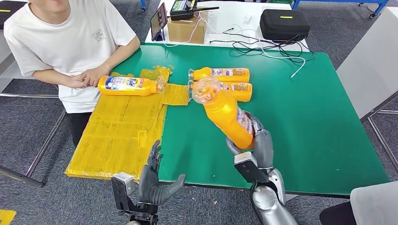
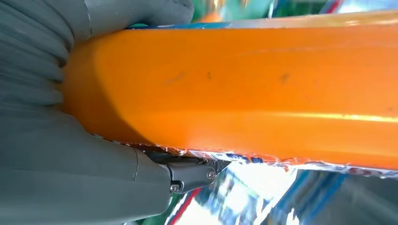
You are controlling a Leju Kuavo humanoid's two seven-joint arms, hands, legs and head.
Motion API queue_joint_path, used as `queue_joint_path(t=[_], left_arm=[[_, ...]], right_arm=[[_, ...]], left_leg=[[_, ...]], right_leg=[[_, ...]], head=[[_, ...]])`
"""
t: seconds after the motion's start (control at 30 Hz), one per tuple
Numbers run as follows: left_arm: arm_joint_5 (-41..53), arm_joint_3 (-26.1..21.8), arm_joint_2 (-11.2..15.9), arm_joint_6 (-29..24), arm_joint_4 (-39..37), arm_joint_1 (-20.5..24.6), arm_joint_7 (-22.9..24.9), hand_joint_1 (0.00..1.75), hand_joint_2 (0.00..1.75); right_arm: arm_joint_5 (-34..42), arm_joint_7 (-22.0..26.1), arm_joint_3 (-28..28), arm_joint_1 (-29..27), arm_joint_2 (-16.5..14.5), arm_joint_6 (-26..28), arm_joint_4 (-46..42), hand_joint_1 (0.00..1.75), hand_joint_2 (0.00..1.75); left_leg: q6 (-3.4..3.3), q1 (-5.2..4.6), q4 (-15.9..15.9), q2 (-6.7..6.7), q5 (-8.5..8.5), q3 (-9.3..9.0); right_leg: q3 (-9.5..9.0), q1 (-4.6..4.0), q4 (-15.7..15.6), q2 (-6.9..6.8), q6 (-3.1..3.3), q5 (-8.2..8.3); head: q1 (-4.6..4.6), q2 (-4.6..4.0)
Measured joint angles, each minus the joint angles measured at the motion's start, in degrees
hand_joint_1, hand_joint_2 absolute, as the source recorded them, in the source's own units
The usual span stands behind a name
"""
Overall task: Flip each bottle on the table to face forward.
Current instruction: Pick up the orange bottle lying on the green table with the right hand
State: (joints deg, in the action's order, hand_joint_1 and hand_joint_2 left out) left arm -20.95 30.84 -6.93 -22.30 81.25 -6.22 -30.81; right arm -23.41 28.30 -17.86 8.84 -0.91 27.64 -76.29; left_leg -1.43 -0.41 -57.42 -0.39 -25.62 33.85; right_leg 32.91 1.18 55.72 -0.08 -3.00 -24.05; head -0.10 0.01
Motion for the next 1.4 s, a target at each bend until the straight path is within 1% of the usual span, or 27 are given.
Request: queue_joint_path(t=[0.07,0.13,0.33,0.47,0.57,0.63,0.77,1.0,1.03,1.1,1.13,1.17,1.23,1.27,1.3,1.4], left_arm=[[-0.7,0.6,0.4,1.8,0.4,0.0,1.3,0.0,1.75],[-1.2,0.9,0.7,2.4,0.8,0.0,2.2,0.0,1.75],[-1.2,1.8,1.2,5.0,2.7,0.0,1.5,0.0,1.75],[-1.1,1.9,1.2,4.8,4.5,0.0,0.8,0.0,1.75],[-1.1,1.9,1.2,4.2,5.9,-0.3,0.3,0.0,1.75],[-1.2,1.8,1.2,3.9,6.6,-0.5,0.1,0.0,1.75],[-2.7,1.5,1.2,4.2,7.2,-0.8,0.1,0.0,1.75],[-4.1,1.2,1.2,4.9,7.2,-1.0,0.2,0.0,1.75],[-4.2,1.1,1.2,5.0,7.2,-1.0,0.2,0.1,1.75],[-4.8,1.0,1.2,5.4,7.2,-1.0,0.4,0.95,1.75],[-5.1,0.9,1.2,5.6,7.2,-1.1,0.6,1.39,1.75],[-5.6,0.8,1.2,6.0,7.2,-1.1,0.9,1.72,1.75],[-6.8,0.6,1.2,6.7,7.3,-1.2,1.6,1.75,1.75],[-7.5,0.4,1.2,7.1,7.3,-1.2,2.0,1.75,1.75],[-8.2,0.3,1.2,7.5,7.4,-1.2,2.4,1.75,1.75],[-10.5,0.0,1.2,8.6,7.8,-1.4,3.6,1.75,1.75]], right_arm=[[-1.0,0.1,-1.1,-0.4,-0.2,-2.0,-0.2,1.75,1.75],[-1.3,0.3,-2.5,-0.8,-0.6,-2.8,-0.2,1.75,1.75],[-1.2,0.7,-8.0,-1.5,-2.0,-6.5,0.1,1.75,1.75],[-2.2,1.9,-13.6,-1.7,-3.3,-8.7,2.1,1.75,1.75],[-2.9,2.4,-18.0,-2.0,-4.1,-8.6,4.2,1.75,1.75],[-2.8,2.4,-19.9,-2.0,-4.6,-8.3,5.3,1.75,1.75],[-2.0,2.1,-21.8,-1.6,-5.0,-8.0,6.8,1.75,1.75],[-1.5,2.0,-22.9,-0.5,-5.2,-8.1,8.7,1.75,1.75],[-1.5,2.0,-23.0,-0.4,-5.3,-8.1,8.8,1.75,1.75],[-1.5,2.0,-23.2,-0.2,-5.3,-8.2,9.2,1.75,1.75],[-1.5,2.0,-23.2,-0.1,-5.3,-8.3,9.3,1.5,1.75],[-1.5,2.0,-23.3,-0.1,-5.3,-8.3,9.5,1.06,1.75],[-1.5,2.0,-23.4,0.0,-5.3,-8.2,9.7,0.19,0.87],[-1.5,2.0,-23.6,-0.1,-5.3,-8.1,9.8,0.0,0.44],[-1.5,2.0,-23.7,-0.3,-5.3,-7.8,9.9,0.0,0.0],[-1.5,2.6,-24.0,-0.9,-5.4,-6.1,9.9,0.0,0.0]], left_leg=[[0.0,0.0,0.0,-0.05,0.01,0.0],[0.01,0.02,0.0,-0.08,0.01,0.0],[0.01,0.08,0.0,-0.05,0.01,0.01],[0.02,0.09,0.0,-0.05,0.01,0.02],[0.02,0.09,0.0,-0.06,0.0,0.03],[0.02,0.09,0.0,-0.05,0.0,0.04],[0.02,0.07,0.0,-0.03,0.01,0.03],[0.02,0.08,0.0,-0.03,0.01,0.02],[0.02,0.08,0.0,-0.03,0.01,0.02],[0.02,0.08,0.0,-0.03,0.01,0.02],[0.02,0.08,0.0,-0.03,0.01,0.03],[0.02,0.08,0.0,-0.02,0.01,0.03],[0.02,0.08,0.0,-0.03,0.01,0.03],[0.02,0.08,0.0,-0.03,0.01,0.03],[0.02,0.08,0.0,-0.03,0.01,0.03],[0.02,0.07,0.0,-0.03,0.01,0.03]], right_leg=[[-0.01,0.0,0.0,-0.01,0.0,0.0],[-0.01,-0.02,0.0,-0.01,0.0,0.0],[0.01,-0.07,0.0,-0.01,0.0,0.0],[0.03,-0.08,0.0,-0.01,0.02,-0.02],[0.04,-0.08,0.0,-0.01,0.02,-0.03],[0.05,-0.07,0.0,-0.01,0.02,-0.03],[0.05,-0.06,0.0,0.0,0.02,-0.02],[0.05,-0.06,0.0,0.0,0.02,-0.01],[0.05,-0.06,0.0,0.0,0.02,-0.01],[0.06,-0.07,0.0,0.0,0.02,-0.01],[0.06,-0.07,0.0,0.0,0.02,-0.01],[0.06,-0.07,0.0,0.0,0.02,-0.01],[0.06,-0.06,0.0,0.0,0.02,-0.01],[0.06,-0.06,0.0,0.0,0.02,-0.01],[0.06,-0.06,0.0,0.0,0.02,-0.01],[0.06,-0.06,0.0,0.0,0.02,-0.01]], head=[[-0.01,-0.01],[-0.02,-0.01],[-0.01,0.0],[-0.01,0.01],[-0.02,0.01],[-0.01,0.01],[-0.02,-0.01],[-0.02,0.01],[-0.02,0.01],[-0.02,0.0],[-0.02,0.0],[-0.02,0.01],[-0.01,0.01],[-0.01,0.01],[-0.01,0.0],[-0.02,0.0]])
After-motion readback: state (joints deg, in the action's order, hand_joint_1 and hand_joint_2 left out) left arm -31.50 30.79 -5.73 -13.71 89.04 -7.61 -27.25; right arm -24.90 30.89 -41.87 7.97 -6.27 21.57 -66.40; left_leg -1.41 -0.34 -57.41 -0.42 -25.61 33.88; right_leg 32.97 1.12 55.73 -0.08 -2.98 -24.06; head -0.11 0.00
